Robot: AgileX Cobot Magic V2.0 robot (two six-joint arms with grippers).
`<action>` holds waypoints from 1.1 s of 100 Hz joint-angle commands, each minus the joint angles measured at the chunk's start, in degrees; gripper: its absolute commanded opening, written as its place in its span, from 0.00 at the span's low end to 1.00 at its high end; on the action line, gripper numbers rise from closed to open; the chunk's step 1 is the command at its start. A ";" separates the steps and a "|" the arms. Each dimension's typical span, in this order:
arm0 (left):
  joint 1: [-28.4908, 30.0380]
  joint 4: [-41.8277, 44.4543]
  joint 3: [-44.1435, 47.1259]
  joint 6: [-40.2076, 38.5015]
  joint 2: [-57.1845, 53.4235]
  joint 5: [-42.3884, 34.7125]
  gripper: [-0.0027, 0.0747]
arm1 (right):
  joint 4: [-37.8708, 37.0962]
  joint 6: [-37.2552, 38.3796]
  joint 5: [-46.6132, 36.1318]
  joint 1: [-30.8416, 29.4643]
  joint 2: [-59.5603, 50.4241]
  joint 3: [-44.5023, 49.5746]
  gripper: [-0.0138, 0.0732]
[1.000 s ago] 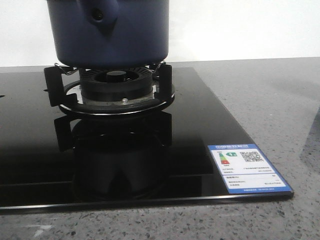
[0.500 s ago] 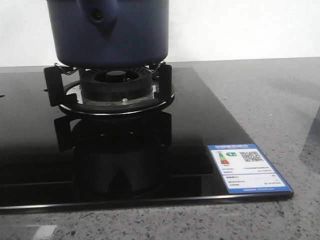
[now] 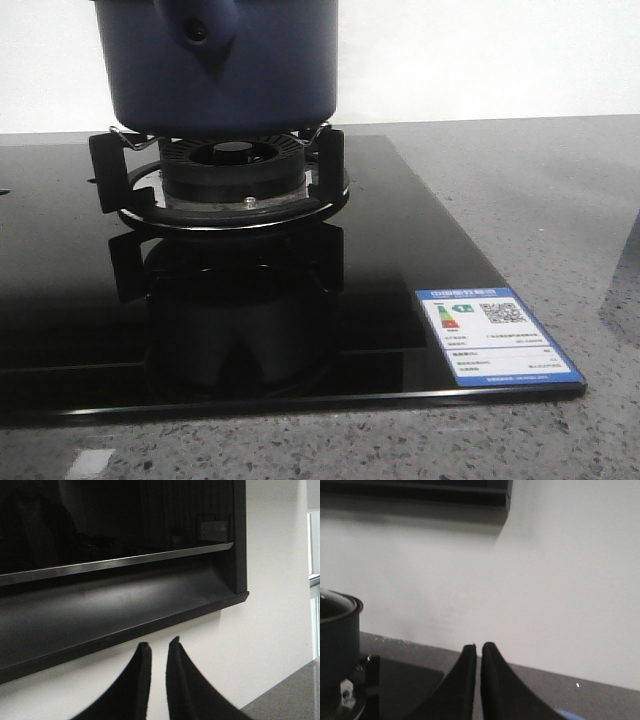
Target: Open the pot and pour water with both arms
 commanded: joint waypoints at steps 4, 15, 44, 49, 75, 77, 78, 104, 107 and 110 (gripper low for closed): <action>0.43 2.08 -1.84 -5.14 -2.42 -4.22 0.01 | 0.48 7.68 13.04 2.38 -0.23 -11.67 0.10; 0.51 8.42 -1.84 -10.60 -4.29 -10.86 0.01 | 0.48 11.03 32.93 4.17 -0.12 -21.70 0.10; 0.14 17.09 6.01 -13.49 -15.49 -21.35 0.01 | 0.61 11.03 39.05 5.12 -2.74 -32.54 0.10; -0.30 17.09 9.46 -13.49 -18.41 -23.37 0.01 | 0.61 11.03 39.33 5.12 -4.02 -31.58 0.10; -2.31 16.62 33.11 -12.99 -38.48 -29.02 0.01 | 0.10 11.03 33.01 5.12 -18.93 -13.54 0.10; -2.31 16.23 35.08 -12.99 -40.39 -29.50 0.01 | 0.10 11.03 32.85 5.12 -19.94 -11.58 0.10; -2.31 16.06 35.73 -12.99 -41.03 -29.67 0.01 | 0.10 11.03 32.85 5.12 -20.93 -10.34 0.10; -2.31 12.74 52.95 -12.99 -59.04 -31.60 0.01 | 0.10 11.03 35.11 5.12 -35.06 6.72 0.10; -2.31 12.74 54.05 -12.99 -60.27 -31.60 0.01 | 0.10 11.03 35.44 5.12 -35.99 7.70 0.10; -2.31 12.74 54.60 -12.99 -60.98 -31.60 0.01 | 0.10 11.03 35.50 5.12 -36.76 8.53 0.10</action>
